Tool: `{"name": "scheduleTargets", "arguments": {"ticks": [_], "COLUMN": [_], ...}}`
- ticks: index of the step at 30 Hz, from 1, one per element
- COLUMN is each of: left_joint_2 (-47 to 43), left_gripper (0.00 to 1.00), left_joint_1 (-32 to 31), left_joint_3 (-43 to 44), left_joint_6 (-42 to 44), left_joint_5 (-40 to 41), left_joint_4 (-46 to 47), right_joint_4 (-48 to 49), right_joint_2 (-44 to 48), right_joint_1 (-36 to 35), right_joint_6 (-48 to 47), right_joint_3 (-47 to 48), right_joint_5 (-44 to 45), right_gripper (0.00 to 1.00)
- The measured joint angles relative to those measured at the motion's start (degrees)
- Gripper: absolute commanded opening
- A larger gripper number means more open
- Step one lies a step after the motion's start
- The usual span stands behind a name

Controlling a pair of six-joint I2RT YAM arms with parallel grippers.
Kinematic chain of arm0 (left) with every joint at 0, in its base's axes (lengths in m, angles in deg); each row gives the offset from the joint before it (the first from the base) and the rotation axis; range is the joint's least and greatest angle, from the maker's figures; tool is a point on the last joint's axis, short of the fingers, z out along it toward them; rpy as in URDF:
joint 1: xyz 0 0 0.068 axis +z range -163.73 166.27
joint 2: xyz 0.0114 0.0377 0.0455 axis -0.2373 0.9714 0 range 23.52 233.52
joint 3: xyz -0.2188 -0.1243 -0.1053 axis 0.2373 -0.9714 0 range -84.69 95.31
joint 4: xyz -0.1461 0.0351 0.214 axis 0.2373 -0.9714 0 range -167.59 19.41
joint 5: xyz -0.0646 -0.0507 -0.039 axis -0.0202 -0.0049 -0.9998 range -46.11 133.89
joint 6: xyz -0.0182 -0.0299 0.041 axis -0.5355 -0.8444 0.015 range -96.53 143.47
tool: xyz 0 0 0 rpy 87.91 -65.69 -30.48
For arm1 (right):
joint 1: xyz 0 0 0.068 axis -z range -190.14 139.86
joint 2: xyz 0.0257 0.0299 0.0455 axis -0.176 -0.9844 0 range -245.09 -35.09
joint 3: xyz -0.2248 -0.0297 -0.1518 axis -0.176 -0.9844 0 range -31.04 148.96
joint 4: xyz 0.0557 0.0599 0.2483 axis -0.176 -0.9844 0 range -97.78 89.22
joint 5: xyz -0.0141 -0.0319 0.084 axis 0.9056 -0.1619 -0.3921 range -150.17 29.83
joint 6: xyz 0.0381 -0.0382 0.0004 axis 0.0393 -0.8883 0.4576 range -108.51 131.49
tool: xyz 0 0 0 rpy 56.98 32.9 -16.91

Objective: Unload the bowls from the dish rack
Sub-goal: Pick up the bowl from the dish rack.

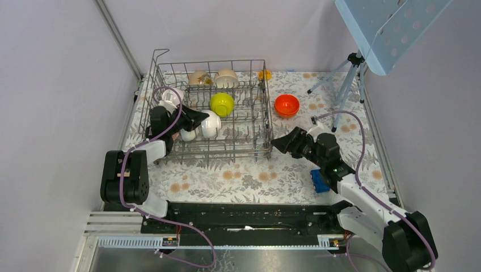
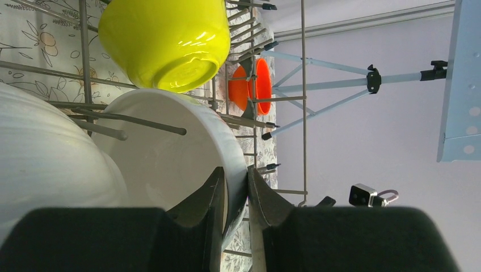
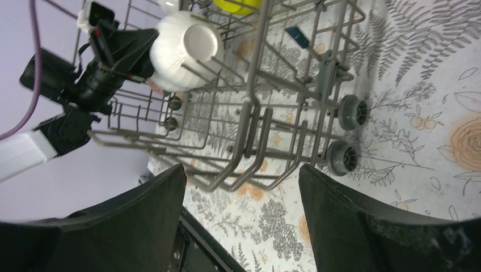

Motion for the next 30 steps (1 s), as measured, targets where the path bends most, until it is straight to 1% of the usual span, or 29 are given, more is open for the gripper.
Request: {"name": "scheduleTargets", "arguments": {"ticks": [2, 5, 7, 10, 18, 30], "left_joint_2": [0.00, 0.00, 0.00, 0.00, 0.11, 0.11], "left_gripper": [0.00, 0.00, 0.00, 0.00, 0.00, 0.00], "left_joint_1": [0.00, 0.00, 0.00, 0.00, 0.02, 0.04], "left_joint_3": [0.00, 0.00, 0.00, 0.00, 0.00, 0.00], "left_joint_6": [-0.15, -0.39, -0.57, -1.25, -3.93, -6.14], "left_joint_5": [0.02, 0.02, 0.02, 0.09, 0.46, 0.81], "left_joint_4": [0.02, 0.02, 0.04, 0.35, 0.90, 0.94], "right_joint_4": [-0.72, -1.51, -1.57, -1.92, -0.52, 1.60], "right_joint_2": [-3.04, -7.19, -9.27, -11.74, -13.53, -14.43], "right_joint_1": [-0.02, -0.07, -0.20, -0.66, -1.25, -1.44], "right_joint_6": [-0.13, -0.28, -0.52, -0.70, -0.57, -0.42], "right_joint_3": [1.99, 4.61, 5.53, 6.19, 6.62, 6.43], "right_joint_5": [1.07, 1.90, 2.45, 2.91, 2.80, 2.78], "right_gripper": [0.75, 0.70, 0.65, 0.62, 0.54, 0.50]}}
